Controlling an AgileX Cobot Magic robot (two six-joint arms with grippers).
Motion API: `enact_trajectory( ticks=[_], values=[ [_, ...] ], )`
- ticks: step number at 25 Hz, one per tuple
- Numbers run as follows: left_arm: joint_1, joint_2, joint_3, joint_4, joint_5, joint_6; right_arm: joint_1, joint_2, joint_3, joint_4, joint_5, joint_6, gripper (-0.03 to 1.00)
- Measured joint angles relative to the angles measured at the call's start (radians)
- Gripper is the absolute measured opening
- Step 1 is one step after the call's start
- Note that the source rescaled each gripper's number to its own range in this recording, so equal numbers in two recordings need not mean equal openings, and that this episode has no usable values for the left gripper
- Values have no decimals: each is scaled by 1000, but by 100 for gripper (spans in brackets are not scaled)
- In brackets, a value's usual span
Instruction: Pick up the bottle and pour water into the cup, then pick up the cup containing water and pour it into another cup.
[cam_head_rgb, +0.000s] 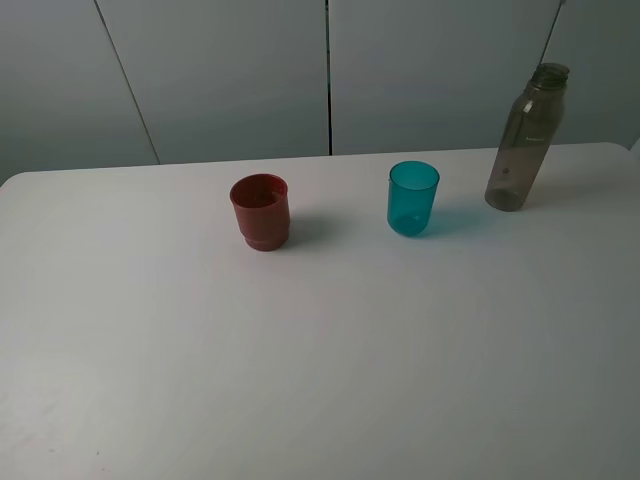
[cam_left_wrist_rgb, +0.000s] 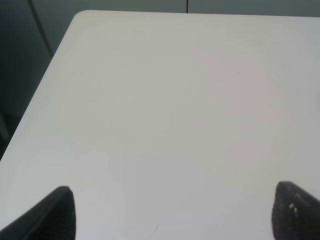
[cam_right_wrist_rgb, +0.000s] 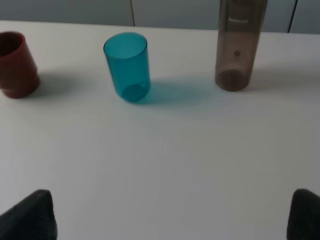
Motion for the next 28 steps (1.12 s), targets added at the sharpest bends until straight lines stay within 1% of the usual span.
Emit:
enact_trajectory(
  ticks=[3, 6, 8, 10, 14, 23, 28],
  values=[
    [0, 0, 0, 0, 0, 0, -104, -4, 0, 0, 0, 0, 99],
    [0, 0, 0, 0, 0, 0, -244, -3, 0, 4, 0, -7, 99],
    [0, 0, 0, 0, 0, 0, -333, -3, 0, 25, 0, -33, 99],
    [0, 0, 0, 0, 0, 0, -371, -3, 0, 55, 0, -76, 99],
    [0, 0, 0, 0, 0, 0, -375, -3, 0, 83, 0, -122, 100],
    [0, 0, 0, 0, 0, 0, -295, -3, 0, 75, 0, -92, 100],
    [0, 0, 0, 0, 0, 0, -278, -3, 0, 75, 0, -89, 100]
  ],
)
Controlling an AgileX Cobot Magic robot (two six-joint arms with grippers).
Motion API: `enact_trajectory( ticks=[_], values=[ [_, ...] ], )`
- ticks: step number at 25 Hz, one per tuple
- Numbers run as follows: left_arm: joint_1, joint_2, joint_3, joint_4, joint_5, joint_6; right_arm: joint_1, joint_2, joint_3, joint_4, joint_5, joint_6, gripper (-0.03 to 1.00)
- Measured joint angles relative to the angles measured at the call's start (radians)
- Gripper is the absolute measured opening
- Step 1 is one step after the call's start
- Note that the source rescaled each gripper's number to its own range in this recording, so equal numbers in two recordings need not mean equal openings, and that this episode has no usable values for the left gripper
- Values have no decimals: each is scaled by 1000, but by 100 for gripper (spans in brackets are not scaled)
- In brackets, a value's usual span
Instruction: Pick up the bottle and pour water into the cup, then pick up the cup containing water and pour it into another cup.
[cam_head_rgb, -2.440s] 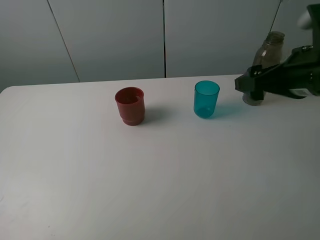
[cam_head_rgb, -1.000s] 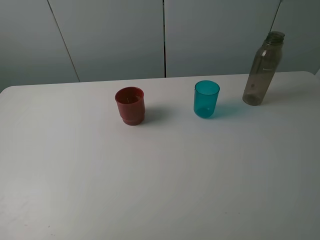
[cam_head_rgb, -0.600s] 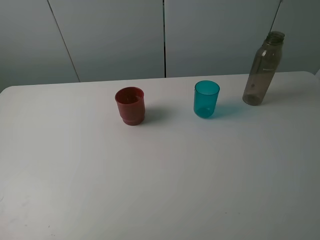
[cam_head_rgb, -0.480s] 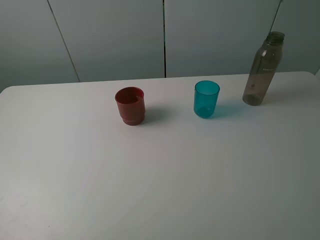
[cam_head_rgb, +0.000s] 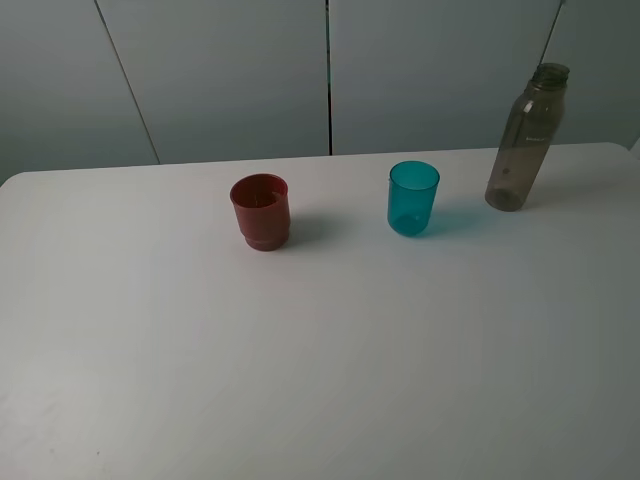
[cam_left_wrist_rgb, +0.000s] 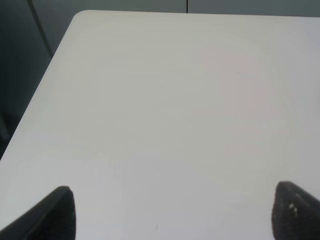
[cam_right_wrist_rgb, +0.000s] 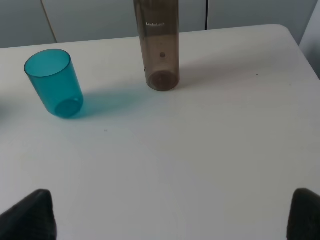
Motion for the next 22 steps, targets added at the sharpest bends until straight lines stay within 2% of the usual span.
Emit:
enact_trajectory(
  ticks=[22],
  values=[
    [0, 0, 0, 0, 0, 0, 6, -2, 0, 0, 0, -2, 100]
  ],
)
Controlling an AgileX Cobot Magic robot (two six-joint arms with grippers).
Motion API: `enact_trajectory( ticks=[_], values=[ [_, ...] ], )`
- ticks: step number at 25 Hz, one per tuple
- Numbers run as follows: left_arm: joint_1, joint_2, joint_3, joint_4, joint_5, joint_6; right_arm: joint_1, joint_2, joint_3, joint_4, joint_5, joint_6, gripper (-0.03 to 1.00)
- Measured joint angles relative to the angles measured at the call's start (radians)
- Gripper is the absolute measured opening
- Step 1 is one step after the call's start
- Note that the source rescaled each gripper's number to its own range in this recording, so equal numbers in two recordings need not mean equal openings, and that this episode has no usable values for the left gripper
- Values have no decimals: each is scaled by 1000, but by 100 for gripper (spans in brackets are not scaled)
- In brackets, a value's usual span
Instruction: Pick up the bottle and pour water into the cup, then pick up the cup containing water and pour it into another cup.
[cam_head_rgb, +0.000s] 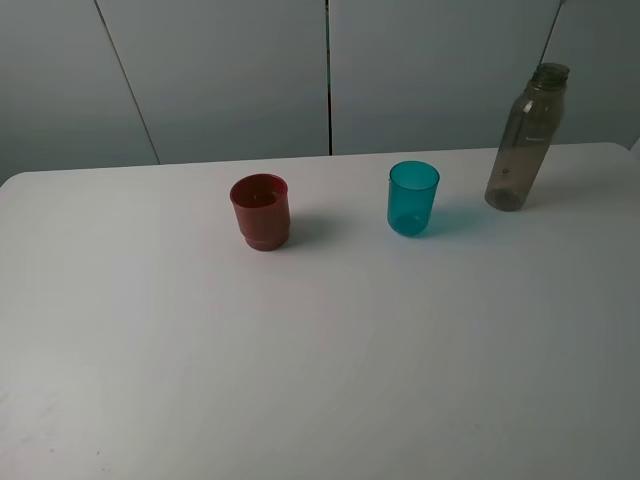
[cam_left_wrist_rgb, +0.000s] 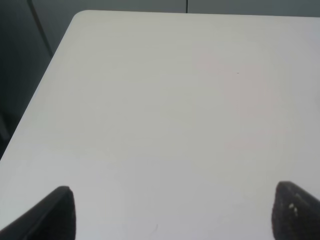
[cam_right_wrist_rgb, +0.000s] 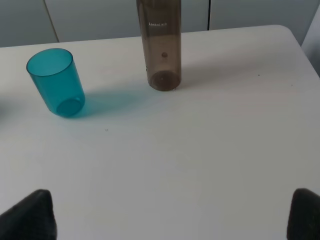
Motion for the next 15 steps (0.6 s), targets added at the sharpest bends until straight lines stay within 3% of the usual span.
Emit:
enact_trajectory(
  ticks=[15],
  values=[
    [0, 0, 0, 0, 0, 0, 0, 0, 0, 0, 0, 0, 100]
  ],
)
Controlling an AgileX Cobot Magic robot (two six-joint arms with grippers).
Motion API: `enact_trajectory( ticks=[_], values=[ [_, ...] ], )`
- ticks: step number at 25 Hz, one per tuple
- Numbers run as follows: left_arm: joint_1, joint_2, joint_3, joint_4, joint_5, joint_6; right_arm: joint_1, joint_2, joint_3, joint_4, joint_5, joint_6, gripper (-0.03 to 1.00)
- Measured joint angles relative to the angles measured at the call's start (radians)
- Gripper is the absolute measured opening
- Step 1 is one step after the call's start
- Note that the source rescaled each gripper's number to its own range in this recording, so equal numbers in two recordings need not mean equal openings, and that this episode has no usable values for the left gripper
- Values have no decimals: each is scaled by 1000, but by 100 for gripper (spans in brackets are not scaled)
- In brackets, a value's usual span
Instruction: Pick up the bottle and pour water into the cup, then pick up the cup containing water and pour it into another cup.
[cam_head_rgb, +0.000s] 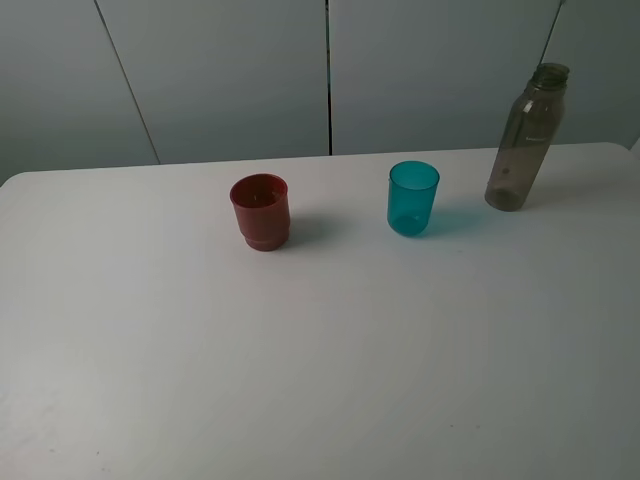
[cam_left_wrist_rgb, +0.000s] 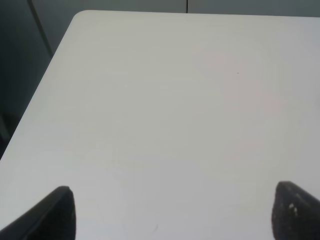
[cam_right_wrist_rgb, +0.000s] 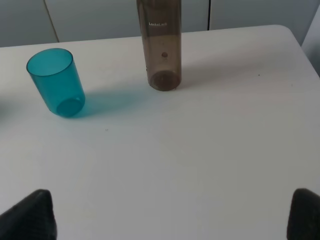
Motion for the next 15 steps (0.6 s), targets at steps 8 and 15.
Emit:
enact_trajectory(
  ticks=[8, 15],
  values=[
    [0, 0, 0, 0, 0, 0, 0, 0, 0, 0, 0, 0, 100],
    [0, 0, 0, 0, 0, 0, 0, 0, 0, 0, 0, 0, 100]
  ],
)
